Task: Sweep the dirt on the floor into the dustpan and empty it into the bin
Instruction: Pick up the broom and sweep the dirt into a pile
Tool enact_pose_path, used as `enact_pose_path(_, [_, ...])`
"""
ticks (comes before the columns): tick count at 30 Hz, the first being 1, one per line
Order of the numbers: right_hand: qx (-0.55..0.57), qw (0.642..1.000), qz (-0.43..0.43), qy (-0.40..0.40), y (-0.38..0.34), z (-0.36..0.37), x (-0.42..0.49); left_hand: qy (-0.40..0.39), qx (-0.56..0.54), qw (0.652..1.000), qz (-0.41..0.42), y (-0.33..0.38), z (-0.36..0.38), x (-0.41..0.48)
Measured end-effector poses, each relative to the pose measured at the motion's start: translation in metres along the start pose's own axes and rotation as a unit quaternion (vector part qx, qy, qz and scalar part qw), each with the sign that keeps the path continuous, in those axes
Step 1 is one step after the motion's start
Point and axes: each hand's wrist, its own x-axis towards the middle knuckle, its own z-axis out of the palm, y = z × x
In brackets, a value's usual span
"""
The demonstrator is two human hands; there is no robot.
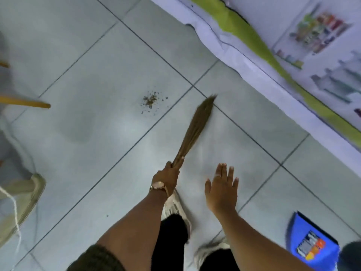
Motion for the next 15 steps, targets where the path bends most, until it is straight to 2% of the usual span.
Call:
enact_pose_path(5, [-0.037,0.997,-0.060,-0.023,-0.046,0.051,0.031,0.022,-0.022,0.998,-0.060,-0.062,0.026,0.038])
enact_pose_path(10, [-0.077,0.990,-0.111,-0.036,-0.092,0.098,0.082,0.038,-0.077,0.994,-0.064,-0.127,0.061,0.074])
enact_pose_path(15, [-0.106,0.982,-0.157,-0.019,-0.122,0.118,0.117,0.096,-0.137,0.983,-0.081,-0.156,0.079,0.097])
